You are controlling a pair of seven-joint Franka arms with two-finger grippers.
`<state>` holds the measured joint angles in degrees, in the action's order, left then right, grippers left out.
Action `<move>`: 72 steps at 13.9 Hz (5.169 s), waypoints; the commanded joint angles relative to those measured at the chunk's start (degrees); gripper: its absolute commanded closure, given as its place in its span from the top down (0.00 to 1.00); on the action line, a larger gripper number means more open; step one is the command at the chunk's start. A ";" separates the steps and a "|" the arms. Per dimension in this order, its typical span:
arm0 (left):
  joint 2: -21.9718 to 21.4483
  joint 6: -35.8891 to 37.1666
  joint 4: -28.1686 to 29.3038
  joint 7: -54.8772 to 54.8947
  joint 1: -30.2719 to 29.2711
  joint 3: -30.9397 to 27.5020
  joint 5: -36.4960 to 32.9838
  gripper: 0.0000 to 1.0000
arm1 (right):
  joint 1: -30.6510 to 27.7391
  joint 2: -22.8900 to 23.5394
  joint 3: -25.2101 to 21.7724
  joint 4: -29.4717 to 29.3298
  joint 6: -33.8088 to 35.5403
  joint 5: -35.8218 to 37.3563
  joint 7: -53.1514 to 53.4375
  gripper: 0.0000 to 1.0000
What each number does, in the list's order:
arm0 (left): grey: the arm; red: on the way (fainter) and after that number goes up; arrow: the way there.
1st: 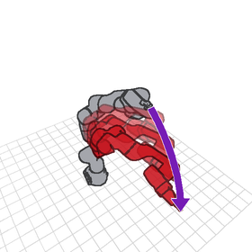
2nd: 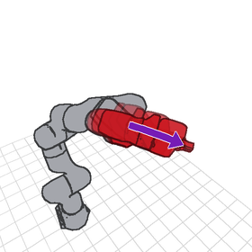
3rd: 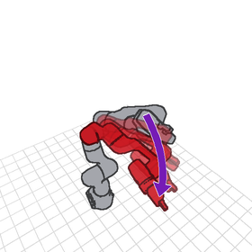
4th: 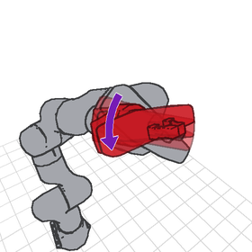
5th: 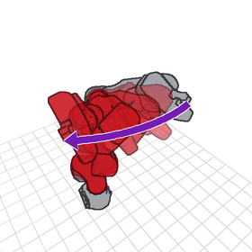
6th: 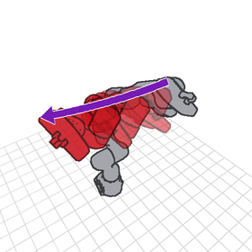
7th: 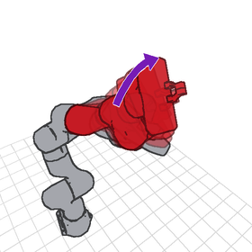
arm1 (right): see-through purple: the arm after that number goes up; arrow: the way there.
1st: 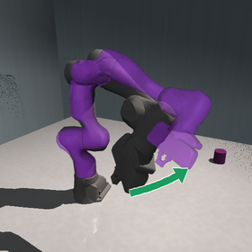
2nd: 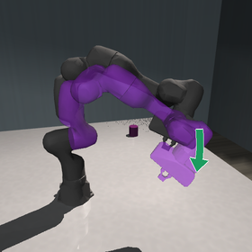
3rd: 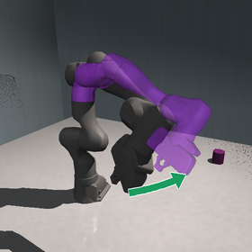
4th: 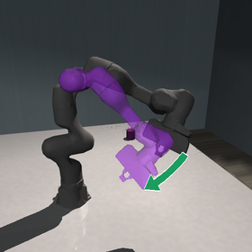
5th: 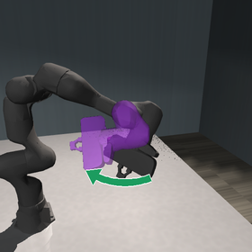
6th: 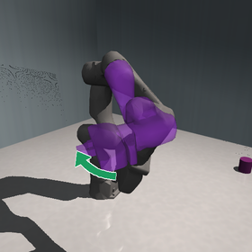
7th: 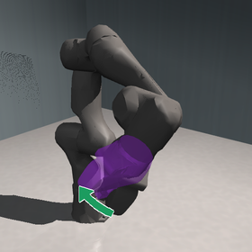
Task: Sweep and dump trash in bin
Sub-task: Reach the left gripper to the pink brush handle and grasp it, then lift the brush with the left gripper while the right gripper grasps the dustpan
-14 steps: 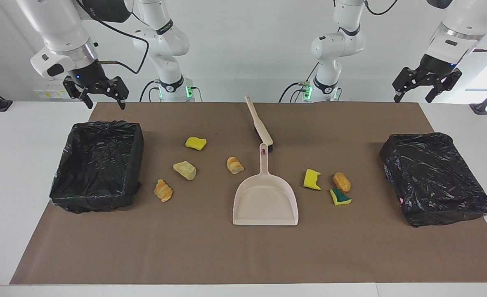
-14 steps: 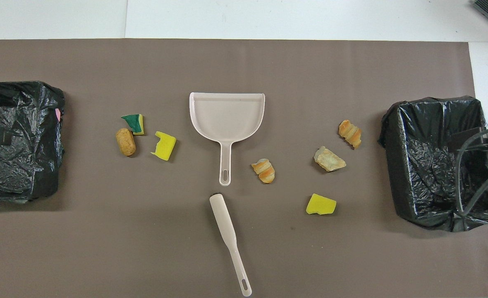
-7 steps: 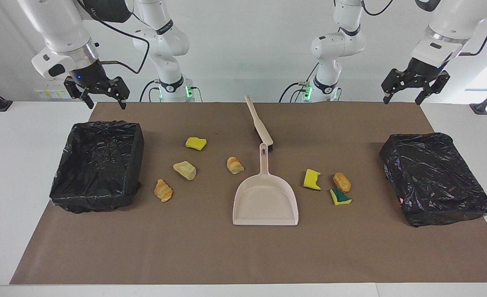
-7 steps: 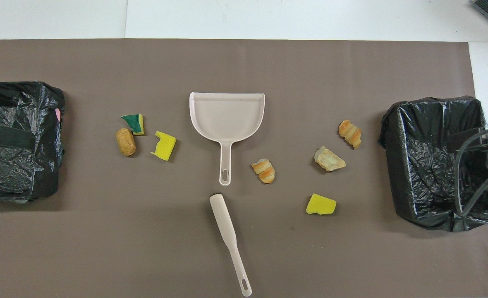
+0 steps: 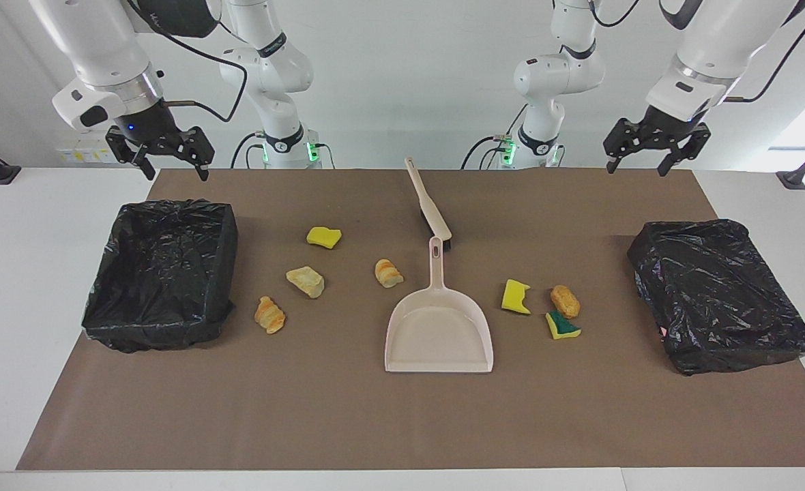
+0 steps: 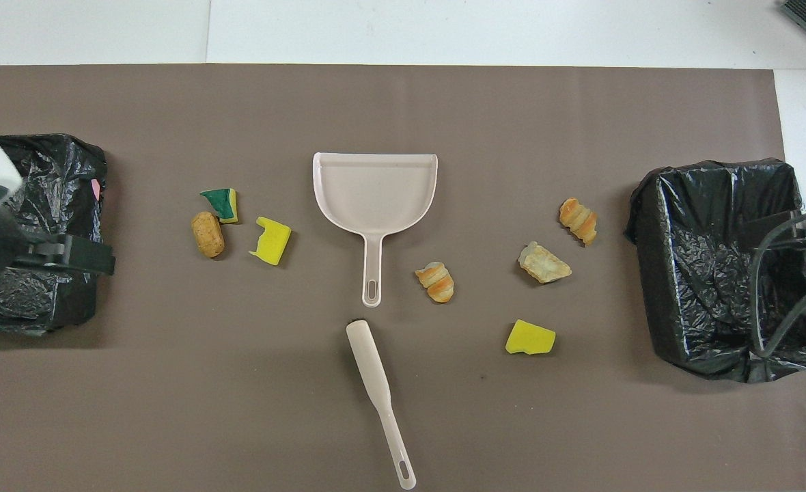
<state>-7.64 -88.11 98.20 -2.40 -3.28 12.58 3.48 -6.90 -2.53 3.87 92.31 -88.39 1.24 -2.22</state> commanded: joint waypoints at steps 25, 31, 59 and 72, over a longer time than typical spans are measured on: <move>5.36 -41.97 38.38 -62.55 49.06 -0.45 8.21 1.00 | -0.31 -1.77 -0.09 2.35 0.06 -0.98 0.46 1.00; 5.97 -40.83 35.75 -63.16 51.27 -0.45 8.21 1.00 | -0.40 -1.86 -0.09 2.35 0.06 -0.98 0.46 1.00; -3.97 -11.97 20.81 -0.90 5.06 -1.33 -3.74 0.00 | 26.40 5.87 0.79 15.62 -29.38 -0.54 31.04 1.00; 9.05 -20.97 13.86 11.11 -4.63 -1.33 -7.61 0.00 | 41.62 26.79 0.88 5.60 -43.00 13.79 48.71 0.83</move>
<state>0.86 -109.46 112.05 8.71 -7.95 10.87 -3.10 35.04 22.99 4.83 99.71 -130.19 13.21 45.56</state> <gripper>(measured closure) 0.740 0.128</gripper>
